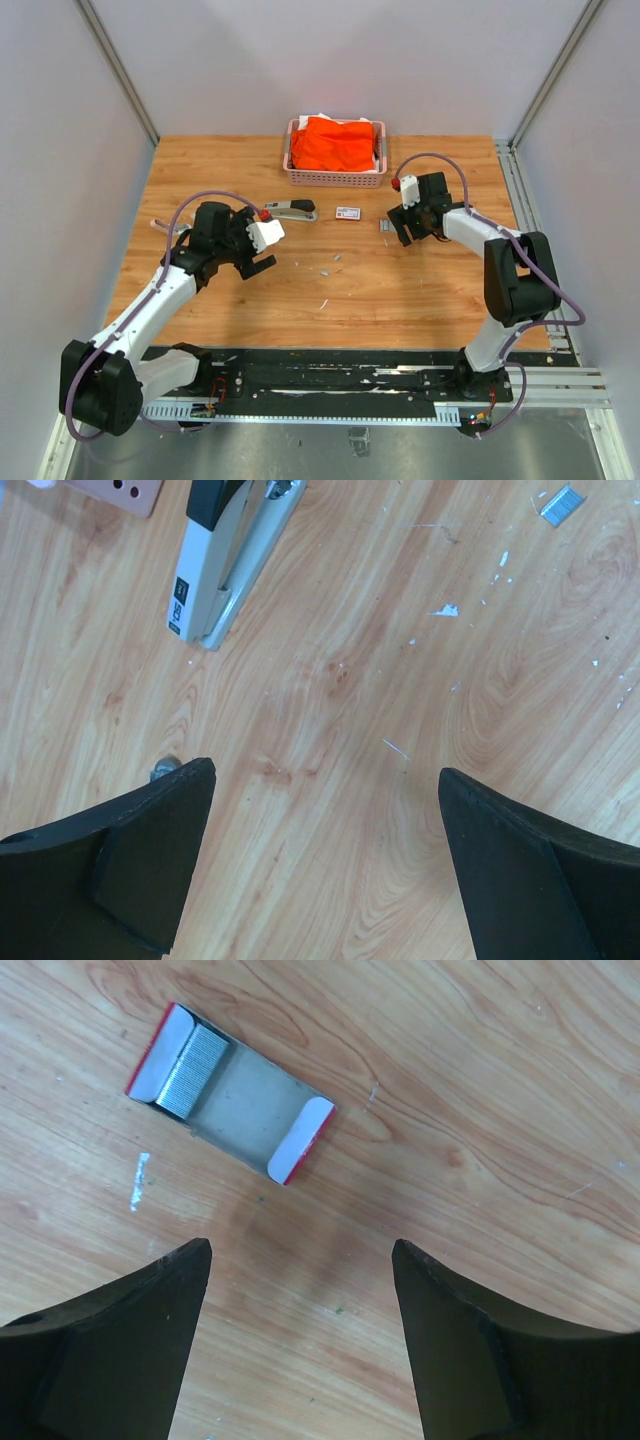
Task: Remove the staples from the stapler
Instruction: Adjust the staple box at the center of the board.
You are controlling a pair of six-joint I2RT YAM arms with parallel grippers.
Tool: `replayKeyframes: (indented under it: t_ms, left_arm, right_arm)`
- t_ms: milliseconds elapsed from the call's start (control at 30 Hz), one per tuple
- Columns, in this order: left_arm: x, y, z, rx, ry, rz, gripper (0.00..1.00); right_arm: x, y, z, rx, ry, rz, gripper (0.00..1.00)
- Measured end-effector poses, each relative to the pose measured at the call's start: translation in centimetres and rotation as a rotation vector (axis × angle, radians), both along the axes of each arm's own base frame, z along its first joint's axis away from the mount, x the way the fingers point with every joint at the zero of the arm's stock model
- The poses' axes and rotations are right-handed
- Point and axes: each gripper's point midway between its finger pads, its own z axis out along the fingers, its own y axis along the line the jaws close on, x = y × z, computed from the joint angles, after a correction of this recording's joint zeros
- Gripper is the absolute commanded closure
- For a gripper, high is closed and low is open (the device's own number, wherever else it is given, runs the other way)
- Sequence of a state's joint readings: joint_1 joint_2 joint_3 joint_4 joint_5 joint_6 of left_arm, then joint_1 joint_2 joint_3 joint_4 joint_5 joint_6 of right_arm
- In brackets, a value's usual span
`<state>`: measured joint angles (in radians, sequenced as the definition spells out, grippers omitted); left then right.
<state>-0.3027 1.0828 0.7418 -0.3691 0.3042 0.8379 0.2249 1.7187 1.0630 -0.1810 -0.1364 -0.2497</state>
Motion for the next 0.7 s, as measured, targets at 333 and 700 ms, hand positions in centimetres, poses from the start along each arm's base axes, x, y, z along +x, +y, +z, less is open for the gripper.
replayKeyframes:
  t_ms: [333, 700]
  left_arm:
    - [0.3, -0.1, 0.4, -0.025, -0.027, 0.017, 0.02]
    - [0.5, 0.0, 0.7, -0.034, -0.054, 0.034, 0.02]
  right_arm:
    - [0.7, -1.6, -1.1, -0.105, 0.017, -0.012, 0.24]
    - [1.5, -2.1, -1.7, -0.142, 0.030, -0.020, 0.24]
